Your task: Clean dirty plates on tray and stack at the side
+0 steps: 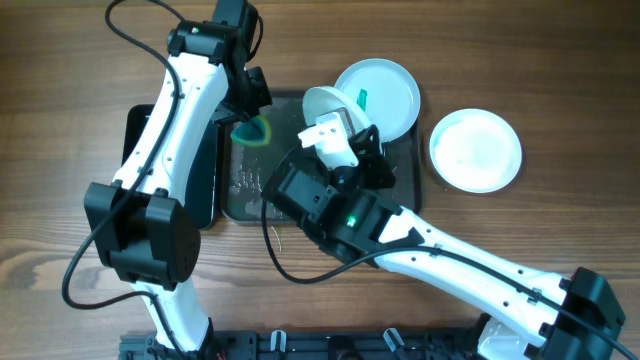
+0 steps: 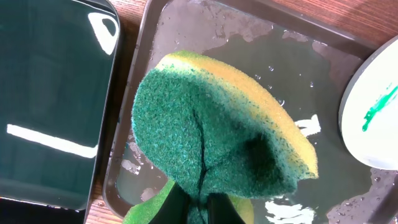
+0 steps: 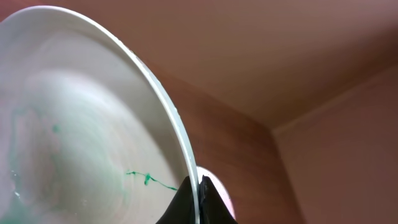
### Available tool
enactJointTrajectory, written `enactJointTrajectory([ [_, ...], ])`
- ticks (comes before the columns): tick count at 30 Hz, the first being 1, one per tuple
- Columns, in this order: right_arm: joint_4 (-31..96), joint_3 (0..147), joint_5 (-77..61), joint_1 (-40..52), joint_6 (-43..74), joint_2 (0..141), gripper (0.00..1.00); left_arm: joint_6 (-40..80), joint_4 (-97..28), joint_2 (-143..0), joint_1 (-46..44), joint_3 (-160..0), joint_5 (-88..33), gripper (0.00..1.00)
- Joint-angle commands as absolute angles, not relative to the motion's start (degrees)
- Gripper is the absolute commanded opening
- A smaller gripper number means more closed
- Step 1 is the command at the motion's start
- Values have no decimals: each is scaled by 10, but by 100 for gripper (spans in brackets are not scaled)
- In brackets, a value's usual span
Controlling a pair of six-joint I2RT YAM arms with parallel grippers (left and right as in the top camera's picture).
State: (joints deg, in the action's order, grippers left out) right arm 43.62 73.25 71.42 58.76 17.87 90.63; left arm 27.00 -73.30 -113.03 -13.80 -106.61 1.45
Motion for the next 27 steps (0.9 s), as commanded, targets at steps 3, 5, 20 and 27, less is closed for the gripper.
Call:
enactJointTrajectory([
  [3,442,737,372,520,324,898,4,259,-731,-1128,-136,-1072,13,4],
  [5,442,737,268,484,361,899,4,259,-731,-1128,-136,-1072,8,4],
  [20,328,723,67,425,505,1080,4,259,-738,-1128,-138,-1072,7,4],
  [27,324,723,0,391,468,1108,22,259,-740,-1128,-138,-1071,7,4],
])
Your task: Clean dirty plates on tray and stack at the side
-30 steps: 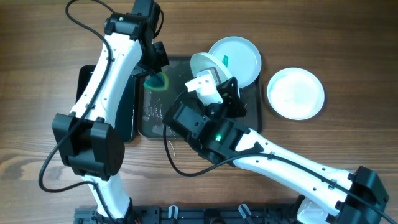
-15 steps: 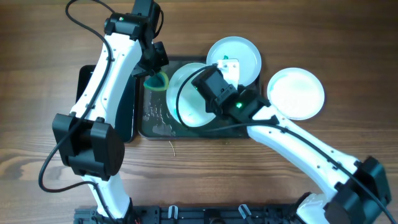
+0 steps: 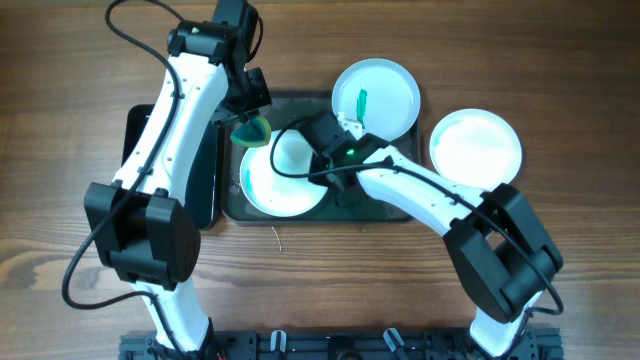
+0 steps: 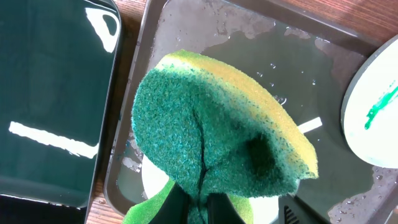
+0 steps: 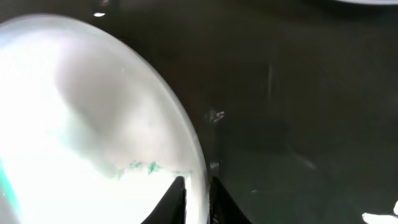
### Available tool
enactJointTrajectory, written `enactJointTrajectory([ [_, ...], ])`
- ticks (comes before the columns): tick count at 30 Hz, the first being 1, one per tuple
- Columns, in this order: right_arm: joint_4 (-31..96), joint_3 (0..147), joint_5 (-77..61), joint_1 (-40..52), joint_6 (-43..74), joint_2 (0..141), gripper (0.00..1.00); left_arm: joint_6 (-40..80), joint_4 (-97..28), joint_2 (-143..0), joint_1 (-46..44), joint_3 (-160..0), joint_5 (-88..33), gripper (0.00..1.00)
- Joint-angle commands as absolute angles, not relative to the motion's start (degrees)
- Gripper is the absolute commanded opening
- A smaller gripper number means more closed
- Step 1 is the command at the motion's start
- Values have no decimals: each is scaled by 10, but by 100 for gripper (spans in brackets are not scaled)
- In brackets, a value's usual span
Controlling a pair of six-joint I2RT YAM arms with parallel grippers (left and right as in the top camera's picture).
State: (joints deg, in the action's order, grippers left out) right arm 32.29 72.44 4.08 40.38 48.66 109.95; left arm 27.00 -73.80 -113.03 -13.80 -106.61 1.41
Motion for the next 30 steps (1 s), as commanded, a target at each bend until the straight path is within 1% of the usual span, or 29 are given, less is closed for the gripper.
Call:
enactJointTrajectory([
  [1,324,723,-13,387,454,1108,25,259,-740,-1128,-138,-1071,7,4],
  [3,322,723,-41,379,409,1108,32,259,-740,-1128,-138,-1071,7,4],
  [6,319,723,-77,353,275,1108,40,259,-740,-1128,-138,-1071,7,4],
  [7,311,723,-105,343,211,1108,40,259,-740,-1128,-138,-1071,7,4],
  [10,295,723,-145,325,103,1112,40,259,-740,-1128,-138,-1072,7,4],
  [12,280,723,-145,323,87,1121,36,259,-740,-1128,-138,-1072,7,4],
  [17,241,723,-186,323,95,1166,33,259,-740,-1128,-138,-1072,7,4],
  [18,237,723,-183,323,109,1169,30,259,-740,-1128,-138,-1072,7,4],
  [21,229,723,-163,323,144,1169,16,259,-740,-1128,-138,-1072,7,4],
  [22,227,723,-163,323,157,1169,7,259,-740,-1128,-138,-1071,7,4],
  [23,227,723,-163,323,167,1169,4,259,-740,-1128,-138,-1071,7,4],
  [26,231,723,-161,323,227,1169,4,259,-740,-1128,-138,-1071,7,4],
  [30,272,723,-139,323,366,1164,4,259,-748,-1128,-138,-1068,6,4],
])
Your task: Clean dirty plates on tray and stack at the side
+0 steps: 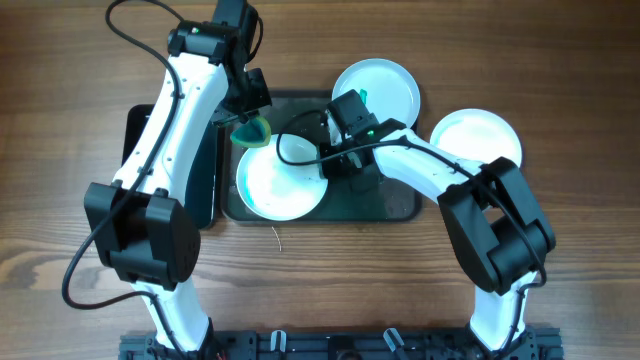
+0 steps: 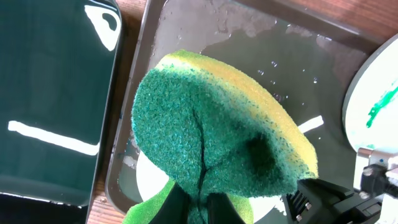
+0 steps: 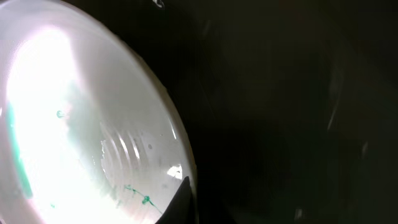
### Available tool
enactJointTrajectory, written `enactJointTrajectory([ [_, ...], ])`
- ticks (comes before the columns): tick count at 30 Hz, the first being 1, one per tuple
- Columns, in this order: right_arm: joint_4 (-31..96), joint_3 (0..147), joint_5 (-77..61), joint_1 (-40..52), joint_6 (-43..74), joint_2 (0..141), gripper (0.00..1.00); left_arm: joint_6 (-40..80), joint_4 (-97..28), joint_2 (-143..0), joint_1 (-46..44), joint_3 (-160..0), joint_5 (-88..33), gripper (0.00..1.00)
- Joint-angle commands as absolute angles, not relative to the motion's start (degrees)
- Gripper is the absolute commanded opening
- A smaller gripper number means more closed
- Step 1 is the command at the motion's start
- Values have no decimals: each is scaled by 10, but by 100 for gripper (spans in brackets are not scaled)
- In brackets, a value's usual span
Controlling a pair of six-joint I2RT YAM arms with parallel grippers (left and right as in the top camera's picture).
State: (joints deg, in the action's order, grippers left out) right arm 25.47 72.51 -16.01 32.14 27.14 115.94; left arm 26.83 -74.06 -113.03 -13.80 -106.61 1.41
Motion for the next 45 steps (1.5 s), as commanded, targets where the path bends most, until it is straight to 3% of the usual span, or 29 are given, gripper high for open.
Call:
enactJointTrajectory([
  [1,290,723,-134,323,401,1160,4,259,-759,-1128,-138,-1066,5,4],
  [9,300,723,-134,322,420,1160,4,278,-713,-1128,-139,-972,-46,4],
  [22,299,723,-167,321,382,1160,4,369,-508,-1128,-206,-717,-60,4],
  [30,292,723,-226,313,375,1160,4,372,-387,-1128,-244,-683,-230,4],
  [39,293,723,-226,313,375,1160,4,408,-340,-1128,-245,-683,-230,4],
  [45,296,723,-225,313,362,1160,4,408,-345,-1127,-223,-685,-63,4],
])
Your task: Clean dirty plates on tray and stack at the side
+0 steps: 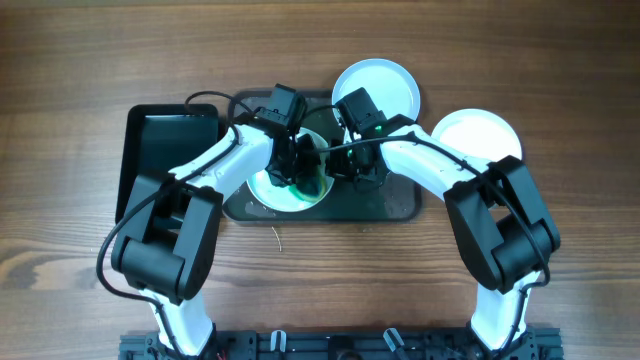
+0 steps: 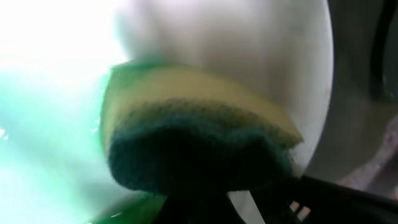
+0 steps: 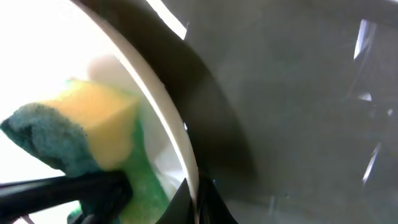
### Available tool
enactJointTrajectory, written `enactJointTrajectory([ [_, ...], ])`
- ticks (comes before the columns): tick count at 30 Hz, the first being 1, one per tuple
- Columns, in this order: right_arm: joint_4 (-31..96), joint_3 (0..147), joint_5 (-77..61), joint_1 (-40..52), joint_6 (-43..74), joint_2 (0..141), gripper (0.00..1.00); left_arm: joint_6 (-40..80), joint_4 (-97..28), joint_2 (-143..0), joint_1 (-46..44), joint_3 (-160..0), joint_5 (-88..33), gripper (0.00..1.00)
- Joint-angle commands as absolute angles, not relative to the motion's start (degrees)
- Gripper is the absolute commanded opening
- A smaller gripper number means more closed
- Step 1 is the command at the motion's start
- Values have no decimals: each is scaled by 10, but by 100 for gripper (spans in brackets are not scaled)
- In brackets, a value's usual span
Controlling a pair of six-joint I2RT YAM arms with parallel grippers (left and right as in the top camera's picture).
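Observation:
A white plate smeared with green lies in the dark tray. My left gripper is shut on a yellow-and-green sponge that presses on the plate's face. My right gripper is shut on the plate's rim at its right side; the sponge shows there too. A second plate with a green mark leans on the tray's back right corner. A clean white plate sits on the table to the right of the tray.
A black glossy tray lies to the left of the wet tray. Both arms cross over the wet tray's middle. Wooden table surrounds everything.
My left gripper with the sponge has come from the tray's back left corner down onto the plate. Green smear now covers the plate's middle. My right gripper still grips the rim.
My right gripper first held the dirty plate tilted up above the tray, while the left held the sponge over the tray's back left. Then the plate lay flat in the tray, still gripped by the rim. Now the sponge is on it.

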State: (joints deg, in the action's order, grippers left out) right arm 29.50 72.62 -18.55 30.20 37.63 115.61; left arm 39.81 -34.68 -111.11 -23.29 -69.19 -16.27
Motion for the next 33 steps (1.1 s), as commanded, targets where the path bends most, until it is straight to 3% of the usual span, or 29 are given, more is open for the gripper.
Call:
enactJointTrajectory([
  [1,297,723,-224,313,361,1160,4,408,-351,-1127,-216,-689,-52,4],
  [7,309,723,-181,313,359,1160,4,408,-470,-1124,-187,-736,163,4],
  [13,311,719,-164,312,345,1160,4,407,-545,-1124,-174,-758,217,4],
  [17,311,719,-163,312,333,1160,4,362,-548,-1124,-178,-758,139,4],
  [24,313,719,-163,312,327,1160,4,199,-454,-1124,-178,-758,-149,4],
  [28,318,719,-162,312,319,1160,5,197,-444,-1124,-162,-779,-150,4],
  [33,318,719,-161,312,314,1160,4,234,-526,-1124,-98,-877,-113,4],
])
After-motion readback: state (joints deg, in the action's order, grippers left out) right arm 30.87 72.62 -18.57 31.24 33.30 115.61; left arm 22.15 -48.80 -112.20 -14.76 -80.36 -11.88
